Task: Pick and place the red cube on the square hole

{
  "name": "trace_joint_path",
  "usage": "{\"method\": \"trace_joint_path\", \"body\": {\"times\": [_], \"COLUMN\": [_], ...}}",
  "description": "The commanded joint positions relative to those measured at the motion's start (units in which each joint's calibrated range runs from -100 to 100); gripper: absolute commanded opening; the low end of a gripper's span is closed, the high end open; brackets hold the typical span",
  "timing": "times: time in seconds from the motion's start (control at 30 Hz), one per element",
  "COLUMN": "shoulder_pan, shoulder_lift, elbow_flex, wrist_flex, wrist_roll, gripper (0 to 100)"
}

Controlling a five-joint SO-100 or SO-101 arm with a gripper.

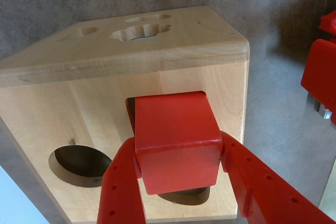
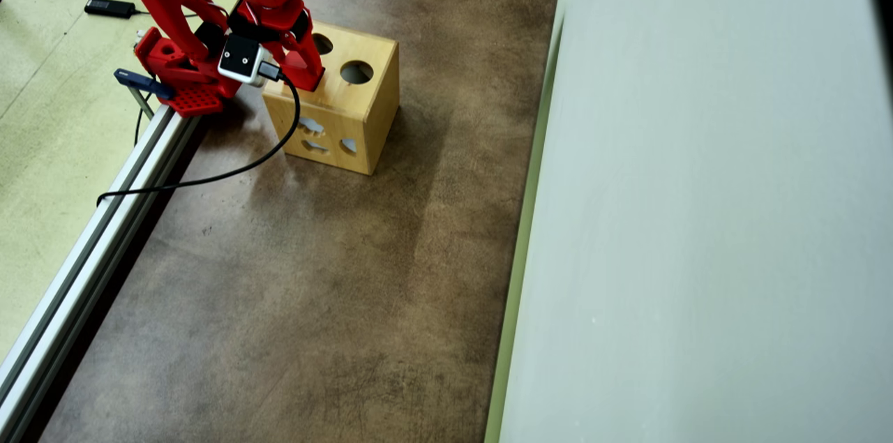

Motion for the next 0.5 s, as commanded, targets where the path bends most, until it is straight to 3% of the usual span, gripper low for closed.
{"method": "trace_joint_path", "body": {"times": [0.0,0.27,0.47], "shoulder_pan": [0.49,-0.03,-0.11], "shoulder_lift": [-1.2,-3.66,-8.16], "elbow_flex": [-1.01,-3.43,-3.52], "wrist_flex": [0.49,0.49,0.57], "wrist_roll": [0.15,0.44,0.0], "gripper": [1,7,38]}}
